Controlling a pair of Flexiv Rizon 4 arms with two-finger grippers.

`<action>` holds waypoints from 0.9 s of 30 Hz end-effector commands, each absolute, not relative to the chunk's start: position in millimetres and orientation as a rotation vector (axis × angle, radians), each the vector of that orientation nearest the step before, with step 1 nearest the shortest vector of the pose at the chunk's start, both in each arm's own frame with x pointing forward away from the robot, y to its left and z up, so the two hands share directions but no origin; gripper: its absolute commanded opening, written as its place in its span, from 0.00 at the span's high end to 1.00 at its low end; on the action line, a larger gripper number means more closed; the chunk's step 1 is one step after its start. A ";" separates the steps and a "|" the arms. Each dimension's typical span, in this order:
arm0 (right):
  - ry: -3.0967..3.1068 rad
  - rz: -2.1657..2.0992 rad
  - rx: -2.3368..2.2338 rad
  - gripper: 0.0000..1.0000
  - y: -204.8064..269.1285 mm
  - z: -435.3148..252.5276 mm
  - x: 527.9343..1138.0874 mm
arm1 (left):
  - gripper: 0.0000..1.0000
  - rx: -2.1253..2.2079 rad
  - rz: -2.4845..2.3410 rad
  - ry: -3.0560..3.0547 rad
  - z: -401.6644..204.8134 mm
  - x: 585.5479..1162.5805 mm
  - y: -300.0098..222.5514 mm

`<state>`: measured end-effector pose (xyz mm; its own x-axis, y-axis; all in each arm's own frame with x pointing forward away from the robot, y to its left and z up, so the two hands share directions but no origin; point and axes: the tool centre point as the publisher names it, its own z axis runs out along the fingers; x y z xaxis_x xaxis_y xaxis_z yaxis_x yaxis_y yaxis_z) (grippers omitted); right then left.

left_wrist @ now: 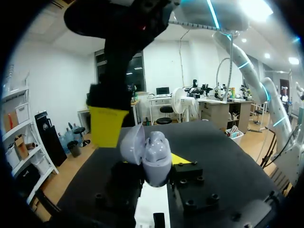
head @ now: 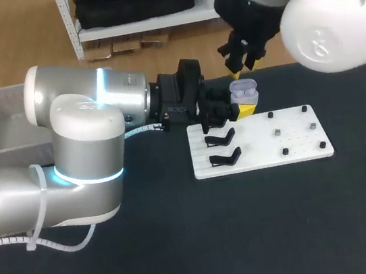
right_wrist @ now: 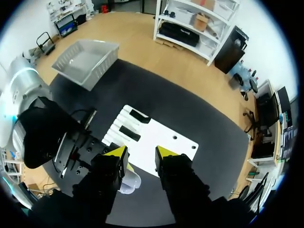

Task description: Pick up each earbud case from the left stands, insert the matching earbuds, close the lid, and place the case in the box.

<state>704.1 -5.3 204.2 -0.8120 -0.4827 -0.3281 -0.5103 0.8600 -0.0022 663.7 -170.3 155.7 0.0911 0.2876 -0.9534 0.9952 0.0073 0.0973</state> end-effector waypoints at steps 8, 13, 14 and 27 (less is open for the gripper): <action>2.731 0.140 -0.730 0.66 -13.7 210.7 681.5 | 1.00 1.437 -0.966 1.348 153.9 662.3 -170.1; 2.745 0.169 -0.713 0.66 -13.2 206.3 672.4 | 1.00 1.437 -0.966 1.348 153.9 662.3 -170.1; 2.747 0.170 -0.712 0.66 -12.9 205.4 671.3 | 1.00 1.437 -0.966 1.348 153.9 662.3 -170.1; 2.653 0.359 -0.482 0.00 -24.0 240.2 669.0 | 1.00 1.411 -0.875 1.320 184.5 669.7 -129.3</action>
<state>683.8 -11.6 239.3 -0.8697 -0.2964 -0.3947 -0.3826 0.9101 0.1594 681.7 -156.3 173.8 0.1425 0.2878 -0.9470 0.9863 0.0390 0.1603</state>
